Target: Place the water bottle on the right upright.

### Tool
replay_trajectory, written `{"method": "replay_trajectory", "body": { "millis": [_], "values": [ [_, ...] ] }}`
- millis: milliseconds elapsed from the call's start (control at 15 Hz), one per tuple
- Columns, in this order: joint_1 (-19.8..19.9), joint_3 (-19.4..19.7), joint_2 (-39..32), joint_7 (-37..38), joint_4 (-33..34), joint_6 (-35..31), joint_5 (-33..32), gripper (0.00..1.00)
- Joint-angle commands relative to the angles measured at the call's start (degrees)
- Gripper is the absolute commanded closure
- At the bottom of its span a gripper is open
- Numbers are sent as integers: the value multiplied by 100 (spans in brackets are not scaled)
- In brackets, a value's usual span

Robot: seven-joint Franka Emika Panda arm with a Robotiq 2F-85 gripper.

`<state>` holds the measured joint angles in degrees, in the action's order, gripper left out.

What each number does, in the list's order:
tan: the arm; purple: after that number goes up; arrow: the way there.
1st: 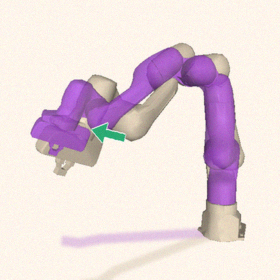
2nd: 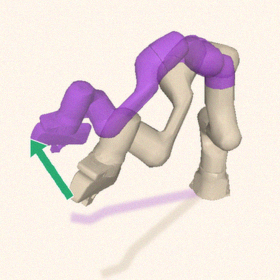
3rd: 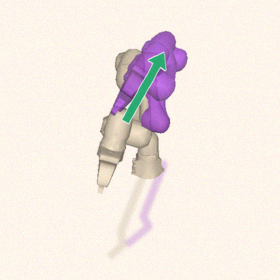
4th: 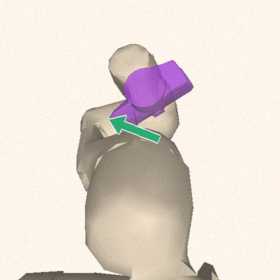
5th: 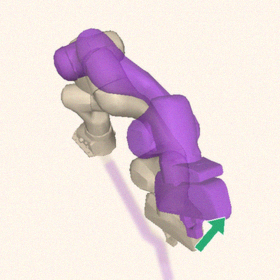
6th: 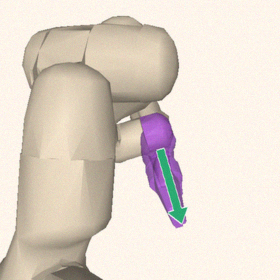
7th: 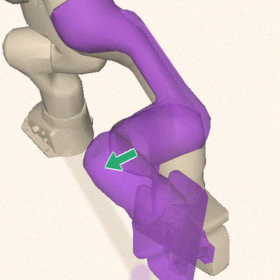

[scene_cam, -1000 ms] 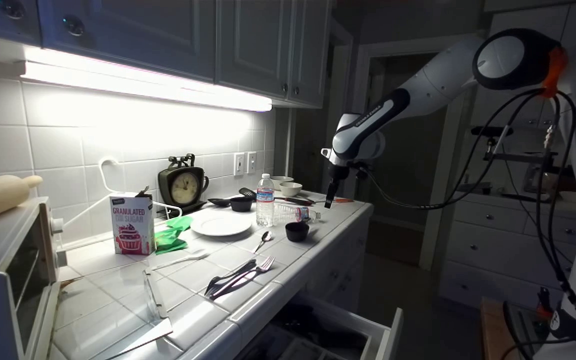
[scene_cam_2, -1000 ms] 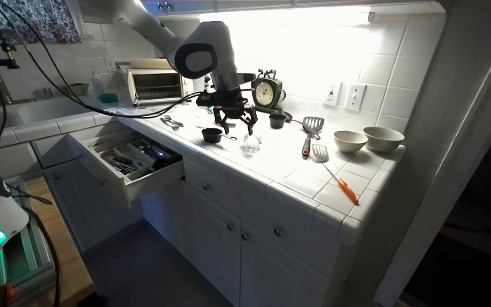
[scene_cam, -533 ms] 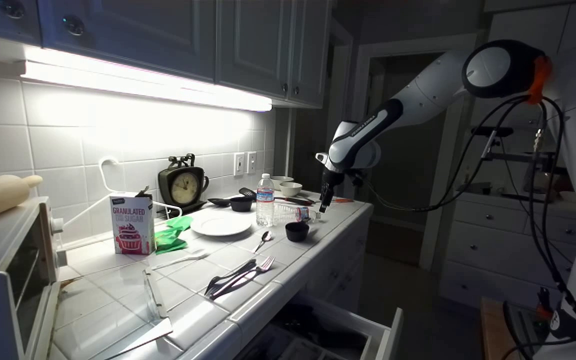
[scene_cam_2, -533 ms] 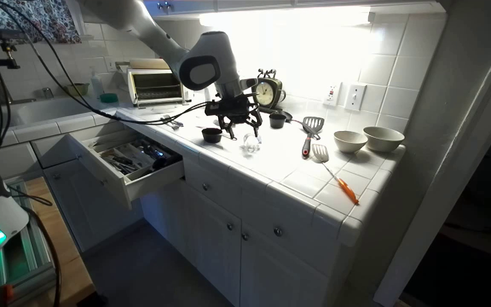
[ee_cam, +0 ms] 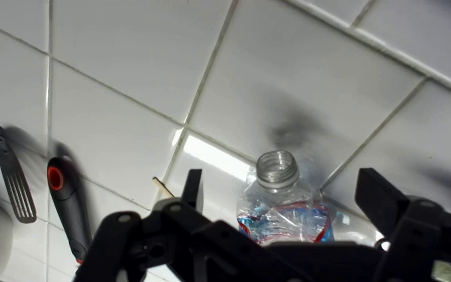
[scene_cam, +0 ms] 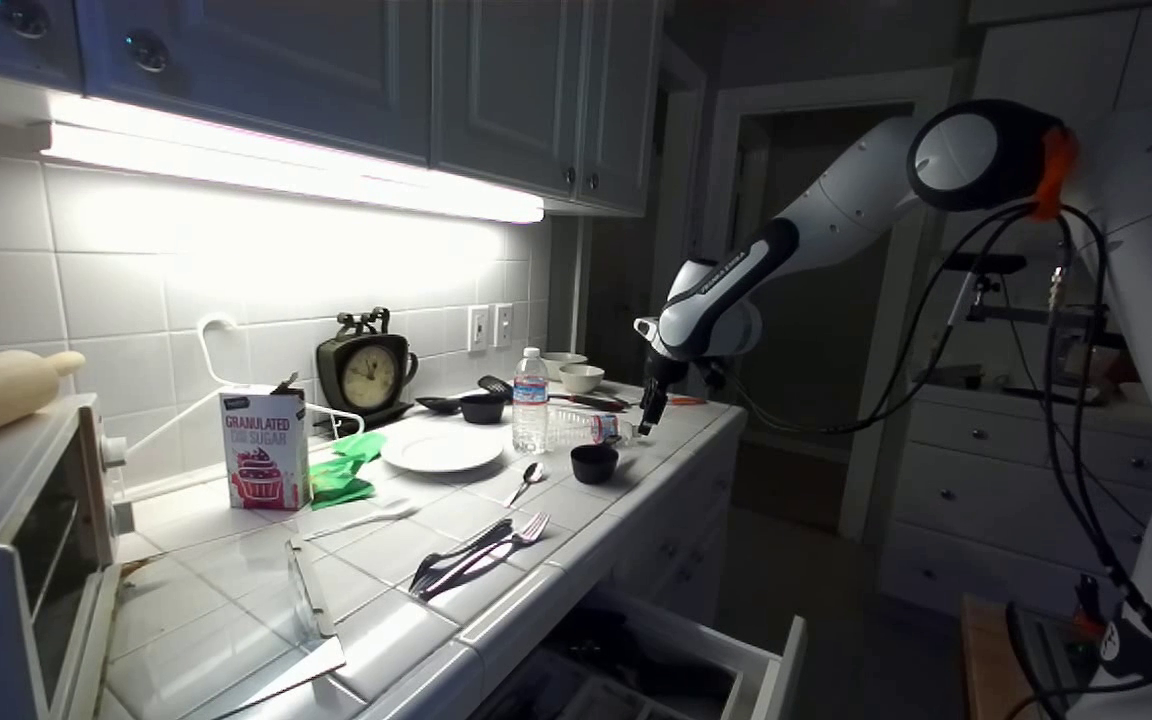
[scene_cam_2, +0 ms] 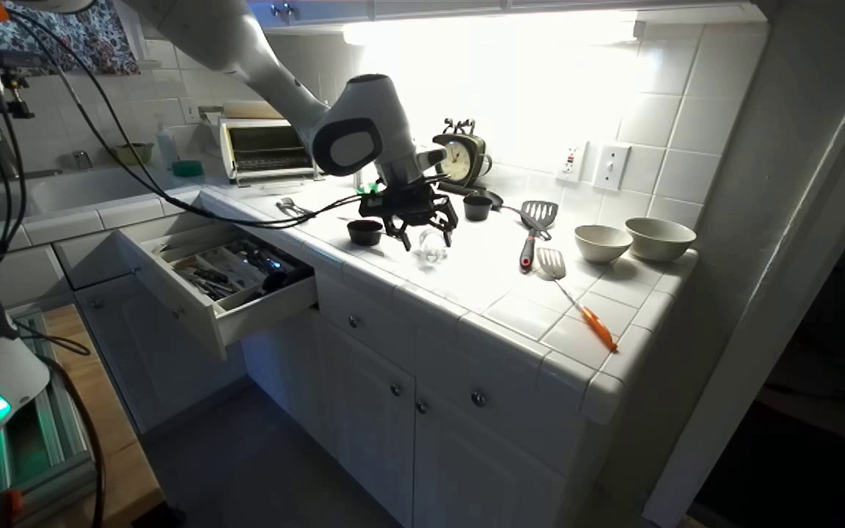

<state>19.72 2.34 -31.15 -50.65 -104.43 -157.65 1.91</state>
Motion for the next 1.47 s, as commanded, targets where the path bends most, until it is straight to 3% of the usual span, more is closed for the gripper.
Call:
{"method": "replay_trajectory", "body": {
  "millis": [0, 333, 400, 533, 733, 800, 933, 1200, 1400],
  "values": [
    [95, -79, -189, 65, 117, -236, -121, 26],
    [100, -109, -305, 62, 102, -348, -163, 64],
    [99, -117, -319, 67, 99, -368, -166, 20],
    [102, -138, -338, 67, 95, -407, -164, 23],
    [107, -183, -367, 87, 82, -542, -155, 5],
    [113, -203, -373, 86, 76, -581, -153, 48],
    [124, -238, -378, 80, 72, -622, -155, 45],
    [117, -249, -373, 98, 76, -610, -170, 75],
    [-80, 9, -208, 368, 22, -368, -330, 94]
  ]
}}
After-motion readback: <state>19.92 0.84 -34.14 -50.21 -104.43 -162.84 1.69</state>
